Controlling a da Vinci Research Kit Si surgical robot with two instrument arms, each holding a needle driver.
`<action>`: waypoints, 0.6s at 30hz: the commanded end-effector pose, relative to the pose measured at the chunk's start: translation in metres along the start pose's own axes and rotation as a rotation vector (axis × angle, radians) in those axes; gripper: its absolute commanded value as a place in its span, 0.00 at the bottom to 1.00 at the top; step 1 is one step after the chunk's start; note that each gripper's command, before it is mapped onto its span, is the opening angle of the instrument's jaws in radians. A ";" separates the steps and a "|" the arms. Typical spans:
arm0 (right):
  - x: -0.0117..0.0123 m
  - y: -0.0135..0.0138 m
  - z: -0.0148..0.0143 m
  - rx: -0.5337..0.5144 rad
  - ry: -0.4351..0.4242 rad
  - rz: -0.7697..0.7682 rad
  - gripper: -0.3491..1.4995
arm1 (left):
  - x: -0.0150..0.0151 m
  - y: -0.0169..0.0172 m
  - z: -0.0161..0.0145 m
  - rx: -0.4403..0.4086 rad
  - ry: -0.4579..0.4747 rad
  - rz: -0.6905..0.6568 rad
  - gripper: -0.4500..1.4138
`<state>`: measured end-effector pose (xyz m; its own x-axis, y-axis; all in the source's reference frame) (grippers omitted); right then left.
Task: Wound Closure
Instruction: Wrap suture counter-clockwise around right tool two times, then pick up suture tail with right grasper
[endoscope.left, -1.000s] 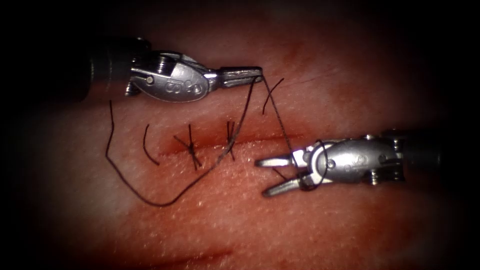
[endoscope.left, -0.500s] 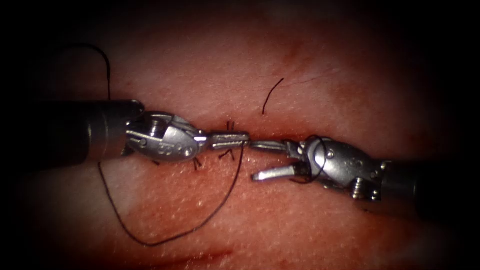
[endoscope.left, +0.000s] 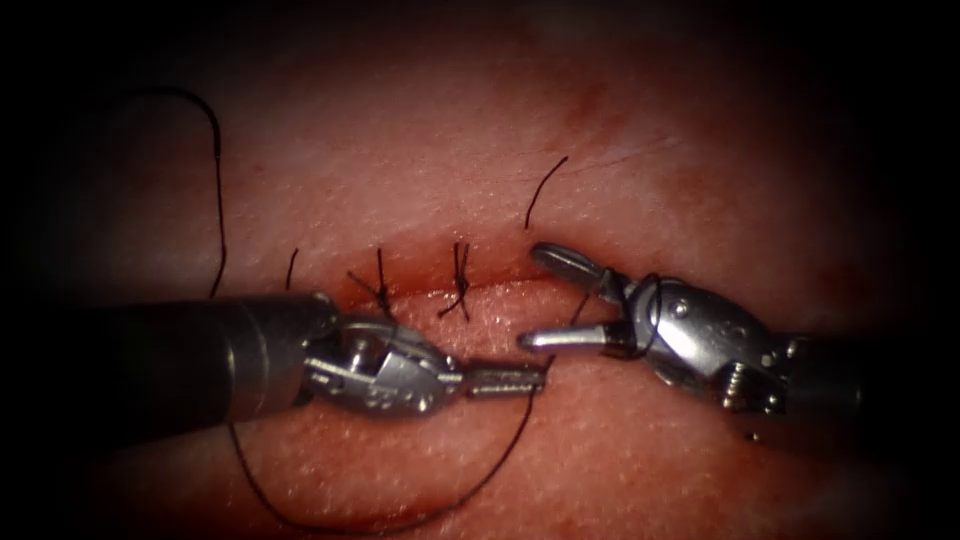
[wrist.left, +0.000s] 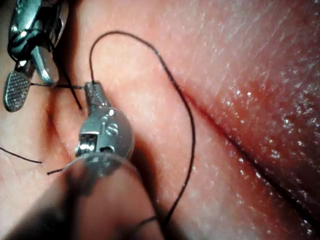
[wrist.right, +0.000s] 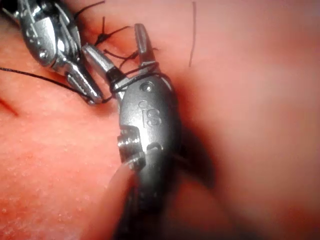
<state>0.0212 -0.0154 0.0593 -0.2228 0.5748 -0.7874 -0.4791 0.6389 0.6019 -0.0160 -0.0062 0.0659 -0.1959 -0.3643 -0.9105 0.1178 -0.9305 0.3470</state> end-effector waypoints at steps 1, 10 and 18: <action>-0.0003 -0.0003 0.0008 -0.045 -0.001 0.038 0.52 | -0.0003 -0.0001 0.0008 -0.004 -0.002 0.002 0.00; -0.0004 0.0009 0.0020 -0.284 -0.063 0.150 0.54 | -0.0001 -0.0036 0.0009 0.002 0.004 -0.029 0.00; -0.0007 0.0028 0.0023 -0.389 -0.100 0.212 0.57 | -0.0004 -0.0061 0.0004 0.019 -0.010 -0.048 0.00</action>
<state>0.0213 -0.0130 0.0614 -0.2794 0.7334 -0.6198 -0.7230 0.2641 0.6383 -0.0165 -0.0005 0.0638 -0.2098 -0.3160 -0.9253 0.0880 -0.9486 0.3040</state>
